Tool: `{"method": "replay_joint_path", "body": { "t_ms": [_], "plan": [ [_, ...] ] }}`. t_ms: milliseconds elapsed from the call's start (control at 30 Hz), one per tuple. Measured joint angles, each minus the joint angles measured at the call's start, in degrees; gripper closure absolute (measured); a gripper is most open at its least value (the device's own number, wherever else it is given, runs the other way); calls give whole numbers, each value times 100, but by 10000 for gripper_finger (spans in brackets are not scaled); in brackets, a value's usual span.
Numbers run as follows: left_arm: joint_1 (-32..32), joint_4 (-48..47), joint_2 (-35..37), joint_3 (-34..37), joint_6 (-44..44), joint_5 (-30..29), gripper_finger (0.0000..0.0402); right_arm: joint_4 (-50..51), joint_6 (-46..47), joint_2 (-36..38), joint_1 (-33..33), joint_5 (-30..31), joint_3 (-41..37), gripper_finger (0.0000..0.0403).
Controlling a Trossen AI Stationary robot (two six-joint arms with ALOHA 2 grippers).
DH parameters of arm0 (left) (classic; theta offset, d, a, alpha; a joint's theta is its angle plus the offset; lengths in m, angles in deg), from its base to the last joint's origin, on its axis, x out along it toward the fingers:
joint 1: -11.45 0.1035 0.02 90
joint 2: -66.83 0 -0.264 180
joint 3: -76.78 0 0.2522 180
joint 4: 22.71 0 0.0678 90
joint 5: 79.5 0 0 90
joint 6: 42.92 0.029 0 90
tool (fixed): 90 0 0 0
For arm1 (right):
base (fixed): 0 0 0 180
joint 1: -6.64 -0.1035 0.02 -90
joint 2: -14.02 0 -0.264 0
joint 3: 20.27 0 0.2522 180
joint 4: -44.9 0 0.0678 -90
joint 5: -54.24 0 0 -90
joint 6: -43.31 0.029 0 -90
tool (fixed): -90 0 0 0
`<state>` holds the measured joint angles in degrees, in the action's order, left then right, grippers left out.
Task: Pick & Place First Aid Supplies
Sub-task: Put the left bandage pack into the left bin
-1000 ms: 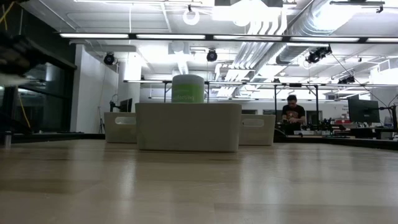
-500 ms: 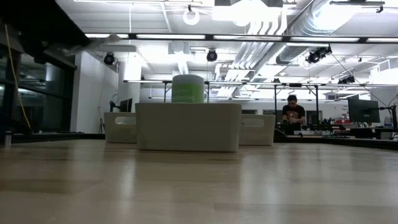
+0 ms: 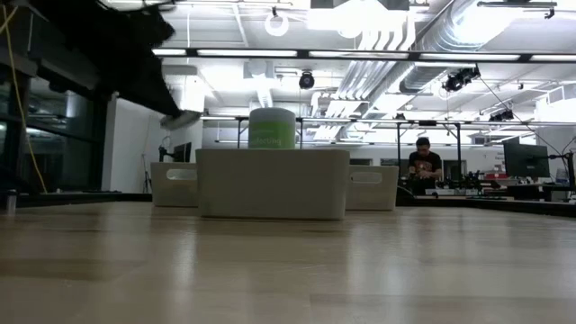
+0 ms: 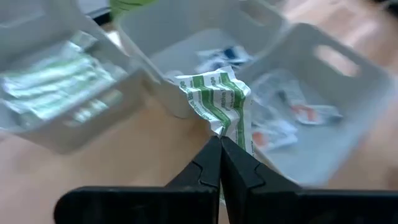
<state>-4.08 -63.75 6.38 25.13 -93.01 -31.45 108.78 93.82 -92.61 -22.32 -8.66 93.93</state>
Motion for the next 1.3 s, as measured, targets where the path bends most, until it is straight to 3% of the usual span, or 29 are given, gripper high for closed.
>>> {"method": "replay_joint_path", "body": {
  "t_ms": [467,767,1000,1300],
  "plan": [
    [3615,703,145,0,3716,2552,401,492,-20,0,634,-108,0,269],
    [5440,715,-33,0,5147,3835,401,755,-96,0,965,-106,0,269],
    [6132,836,-526,0,5087,4386,401,775,-173,0,1235,-108,0,269],
    [6203,977,-813,0,4967,4297,401,773,-176,0,1402,-217,0,269]
  ]
}}
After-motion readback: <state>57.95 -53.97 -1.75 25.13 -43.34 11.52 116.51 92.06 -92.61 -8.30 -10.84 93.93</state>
